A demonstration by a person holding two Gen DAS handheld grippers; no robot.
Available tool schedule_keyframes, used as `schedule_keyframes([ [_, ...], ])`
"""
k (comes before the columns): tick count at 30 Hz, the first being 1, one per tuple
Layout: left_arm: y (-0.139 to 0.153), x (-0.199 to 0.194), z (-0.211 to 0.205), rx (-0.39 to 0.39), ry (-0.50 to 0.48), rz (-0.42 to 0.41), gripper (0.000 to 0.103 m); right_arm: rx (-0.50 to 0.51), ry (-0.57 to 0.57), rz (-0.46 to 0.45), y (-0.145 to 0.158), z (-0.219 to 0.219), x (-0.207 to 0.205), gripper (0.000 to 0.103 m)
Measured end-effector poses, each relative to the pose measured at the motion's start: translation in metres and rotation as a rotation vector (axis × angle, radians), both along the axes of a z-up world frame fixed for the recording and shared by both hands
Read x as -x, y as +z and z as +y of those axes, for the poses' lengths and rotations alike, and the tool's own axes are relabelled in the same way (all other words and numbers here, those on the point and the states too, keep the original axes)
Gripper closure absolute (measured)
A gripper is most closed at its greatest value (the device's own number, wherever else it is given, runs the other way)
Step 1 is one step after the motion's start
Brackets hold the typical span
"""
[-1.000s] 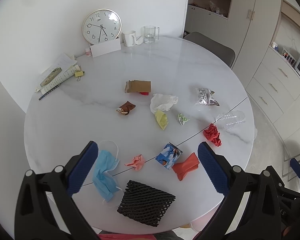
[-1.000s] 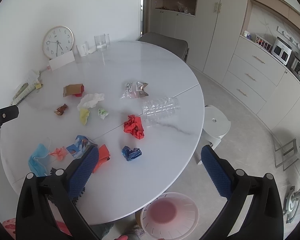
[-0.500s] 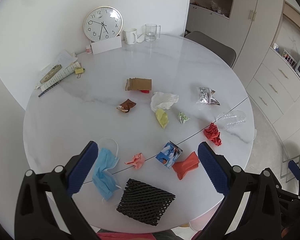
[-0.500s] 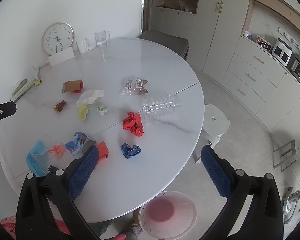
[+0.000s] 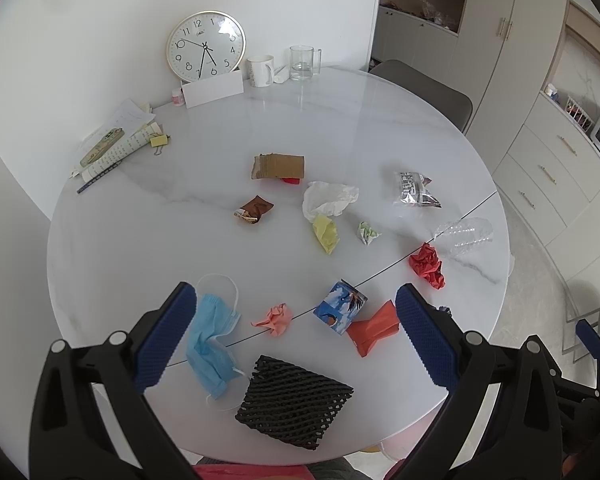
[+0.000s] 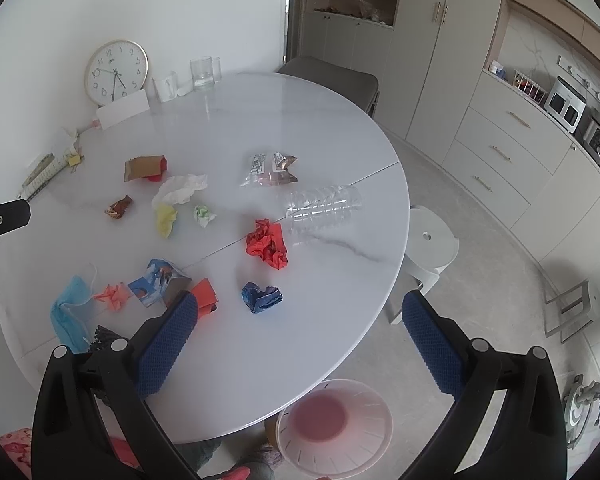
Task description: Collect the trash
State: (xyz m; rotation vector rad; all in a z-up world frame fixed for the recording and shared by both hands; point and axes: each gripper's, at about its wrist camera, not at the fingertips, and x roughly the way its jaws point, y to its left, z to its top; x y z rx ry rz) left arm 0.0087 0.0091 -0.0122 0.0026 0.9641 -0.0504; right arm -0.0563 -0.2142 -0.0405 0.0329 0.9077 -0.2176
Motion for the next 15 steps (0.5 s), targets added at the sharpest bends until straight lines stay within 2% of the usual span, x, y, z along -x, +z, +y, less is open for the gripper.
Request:
schedule_keyframes([
  [15,-0.0002,-0.0007,-0.0001,0.005,0.003,0.010,0.008,-0.003,-0.005,0.015,-0.0021,0.0017,-0.0027,0.002],
])
